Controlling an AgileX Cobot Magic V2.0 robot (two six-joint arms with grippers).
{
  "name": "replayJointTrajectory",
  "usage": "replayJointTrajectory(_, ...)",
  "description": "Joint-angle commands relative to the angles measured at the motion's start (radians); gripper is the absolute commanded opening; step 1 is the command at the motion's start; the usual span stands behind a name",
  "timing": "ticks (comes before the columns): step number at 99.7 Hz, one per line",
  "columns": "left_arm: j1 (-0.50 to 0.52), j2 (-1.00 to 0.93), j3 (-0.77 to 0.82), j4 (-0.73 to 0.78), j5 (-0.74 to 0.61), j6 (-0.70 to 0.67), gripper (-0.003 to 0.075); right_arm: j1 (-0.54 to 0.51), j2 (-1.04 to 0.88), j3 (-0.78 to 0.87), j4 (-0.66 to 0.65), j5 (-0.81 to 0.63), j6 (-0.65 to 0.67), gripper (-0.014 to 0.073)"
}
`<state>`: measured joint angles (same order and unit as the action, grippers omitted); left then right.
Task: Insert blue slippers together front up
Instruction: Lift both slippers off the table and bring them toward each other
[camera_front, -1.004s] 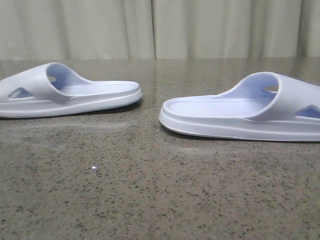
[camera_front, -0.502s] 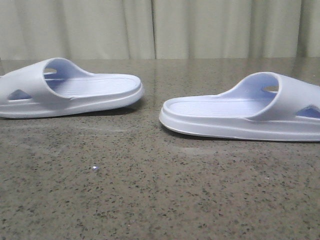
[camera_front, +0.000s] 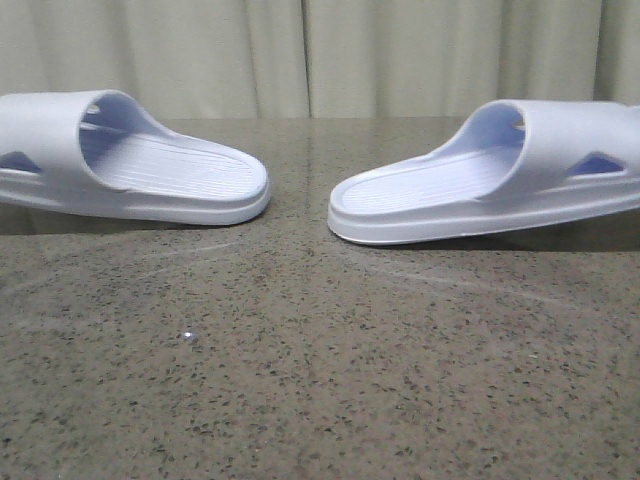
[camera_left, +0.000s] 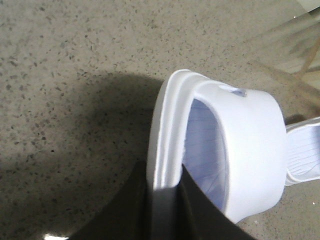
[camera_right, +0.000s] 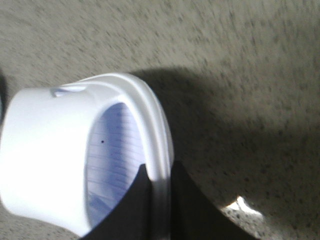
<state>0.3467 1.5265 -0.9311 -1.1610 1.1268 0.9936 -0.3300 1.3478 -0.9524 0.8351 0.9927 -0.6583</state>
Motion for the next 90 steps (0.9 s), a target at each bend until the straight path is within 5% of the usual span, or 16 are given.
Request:
replayJointTrajectory(1, 0.005, -0.07, -0.028, -0.072, 0.055, 0.005, 0.0015, -0.003, -0.071, -0.05, 0.065, 0.007, -0.013, -0.0107)
replayJointTrajectory(90, -0.029, -0.123, -0.028, -0.231, 0.14, -0.014, 0.0015, 0.003, -0.146, -0.068, 0.474, 0.114, -0.197, -0.0107)
